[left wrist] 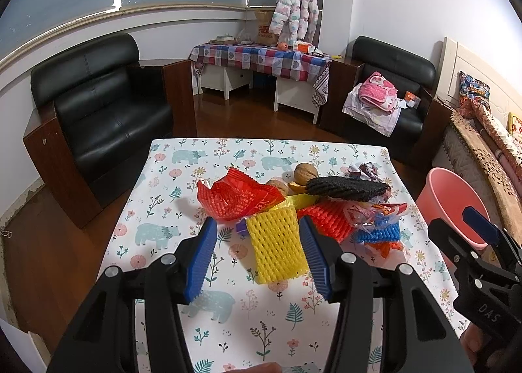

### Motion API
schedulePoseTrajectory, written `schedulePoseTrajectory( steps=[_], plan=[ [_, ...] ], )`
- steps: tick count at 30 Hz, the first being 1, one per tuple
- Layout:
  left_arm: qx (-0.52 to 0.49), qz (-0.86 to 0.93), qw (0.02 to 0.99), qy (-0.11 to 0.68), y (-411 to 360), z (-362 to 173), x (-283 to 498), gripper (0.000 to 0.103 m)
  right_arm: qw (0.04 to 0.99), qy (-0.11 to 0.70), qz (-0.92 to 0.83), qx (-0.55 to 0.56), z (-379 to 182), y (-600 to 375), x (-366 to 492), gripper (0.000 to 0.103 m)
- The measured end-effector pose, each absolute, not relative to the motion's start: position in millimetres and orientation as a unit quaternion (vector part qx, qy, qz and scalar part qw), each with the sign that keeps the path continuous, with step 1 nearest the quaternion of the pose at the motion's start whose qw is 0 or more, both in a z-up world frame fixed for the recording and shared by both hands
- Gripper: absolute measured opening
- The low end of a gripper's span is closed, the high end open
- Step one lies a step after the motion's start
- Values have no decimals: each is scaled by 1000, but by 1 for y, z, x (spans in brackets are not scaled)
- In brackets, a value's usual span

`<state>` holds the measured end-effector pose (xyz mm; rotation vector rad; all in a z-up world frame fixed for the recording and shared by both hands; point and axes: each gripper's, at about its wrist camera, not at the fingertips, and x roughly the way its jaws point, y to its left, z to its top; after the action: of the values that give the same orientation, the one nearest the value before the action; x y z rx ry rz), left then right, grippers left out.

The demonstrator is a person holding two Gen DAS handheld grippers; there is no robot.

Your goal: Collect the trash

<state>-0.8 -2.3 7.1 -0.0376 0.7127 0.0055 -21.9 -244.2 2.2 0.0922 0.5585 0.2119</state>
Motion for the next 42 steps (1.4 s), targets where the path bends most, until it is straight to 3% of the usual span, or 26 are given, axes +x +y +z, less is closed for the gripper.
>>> schedulePoseTrajectory(
  steps=[42],
  plan=[
    [-22, 0, 937, 348, -7, 22, 1, 52, 955, 273, 103, 44, 3, -246, -23, 89]
  ],
)
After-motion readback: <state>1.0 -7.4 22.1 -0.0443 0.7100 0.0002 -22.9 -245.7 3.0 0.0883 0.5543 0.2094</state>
